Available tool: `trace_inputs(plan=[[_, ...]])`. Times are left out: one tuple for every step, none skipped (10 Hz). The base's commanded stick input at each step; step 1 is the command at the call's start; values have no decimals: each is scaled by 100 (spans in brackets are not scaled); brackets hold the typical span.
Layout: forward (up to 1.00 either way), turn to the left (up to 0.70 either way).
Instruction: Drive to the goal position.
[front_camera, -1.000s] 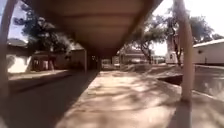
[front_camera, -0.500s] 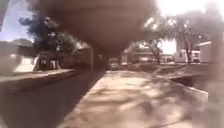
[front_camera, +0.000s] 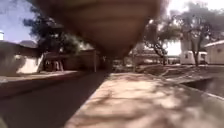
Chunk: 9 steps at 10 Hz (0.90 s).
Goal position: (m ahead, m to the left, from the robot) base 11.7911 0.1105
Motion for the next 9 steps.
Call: trace_inputs(plan=[[85, 0], [85, 0], [85, 0], [85, 0], [85, 0], [85, 0], [85, 0], [85, 0], [85, 0]])
